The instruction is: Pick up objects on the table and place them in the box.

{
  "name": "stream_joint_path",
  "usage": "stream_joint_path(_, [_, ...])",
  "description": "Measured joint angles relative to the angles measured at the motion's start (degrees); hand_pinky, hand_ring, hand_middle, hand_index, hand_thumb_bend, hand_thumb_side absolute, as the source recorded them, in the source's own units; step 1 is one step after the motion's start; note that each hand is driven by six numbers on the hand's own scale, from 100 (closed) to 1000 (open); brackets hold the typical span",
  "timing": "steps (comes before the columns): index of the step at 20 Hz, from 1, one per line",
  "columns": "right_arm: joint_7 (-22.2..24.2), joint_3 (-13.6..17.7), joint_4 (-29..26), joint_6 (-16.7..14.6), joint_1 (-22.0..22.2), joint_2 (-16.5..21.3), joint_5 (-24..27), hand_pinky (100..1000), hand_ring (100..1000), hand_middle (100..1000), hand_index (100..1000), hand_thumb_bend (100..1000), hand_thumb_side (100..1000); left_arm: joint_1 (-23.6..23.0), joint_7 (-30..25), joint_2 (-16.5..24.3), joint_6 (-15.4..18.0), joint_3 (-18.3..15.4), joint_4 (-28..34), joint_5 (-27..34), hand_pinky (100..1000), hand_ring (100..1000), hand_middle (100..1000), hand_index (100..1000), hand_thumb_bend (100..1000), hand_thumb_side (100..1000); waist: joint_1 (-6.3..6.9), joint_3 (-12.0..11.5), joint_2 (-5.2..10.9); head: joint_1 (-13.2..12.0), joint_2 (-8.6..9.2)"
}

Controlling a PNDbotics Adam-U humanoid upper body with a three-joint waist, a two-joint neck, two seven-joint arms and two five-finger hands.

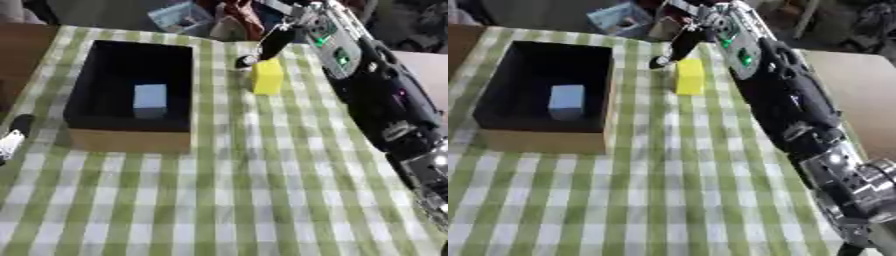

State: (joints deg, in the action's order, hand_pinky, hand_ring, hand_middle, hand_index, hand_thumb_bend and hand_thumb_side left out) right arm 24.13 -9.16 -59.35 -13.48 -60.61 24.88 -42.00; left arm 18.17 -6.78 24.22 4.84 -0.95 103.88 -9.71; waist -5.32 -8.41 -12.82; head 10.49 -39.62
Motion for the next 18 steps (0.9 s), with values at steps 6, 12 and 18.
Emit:
stream_joint_path(6, [0.57,3.09,4.5,0.92,1.17,1.7,-1.94,832,851,810,905,658,232,0.14,0.06,0.0,-0.04,-0.01,0.01,-0.06,700,567,568,725,366,100,0.05,-0.44,-0.62,0.59,0.73])
stream_joint_path(12, [-1.49,5.67,10.08,2.5,1.26,1.63,-3.12,830,848,793,900,652,230,0.71,-0.15,0.0,0.09,0.0,0.06,-0.15,700,567,567,725,365,100,-0.09,-1.94,-1.44,1.6,1.5])
stream_joint_path(18, [-3.12,7.41,13.19,3.48,1.73,1.63,-3.33,828,845,789,900,648,227,1.0,-0.24,0.0,0.17,0.0,0.35,-0.18,700,566,566,725,365,100,-0.27,-2.71,-2.22,2.77,2.38])
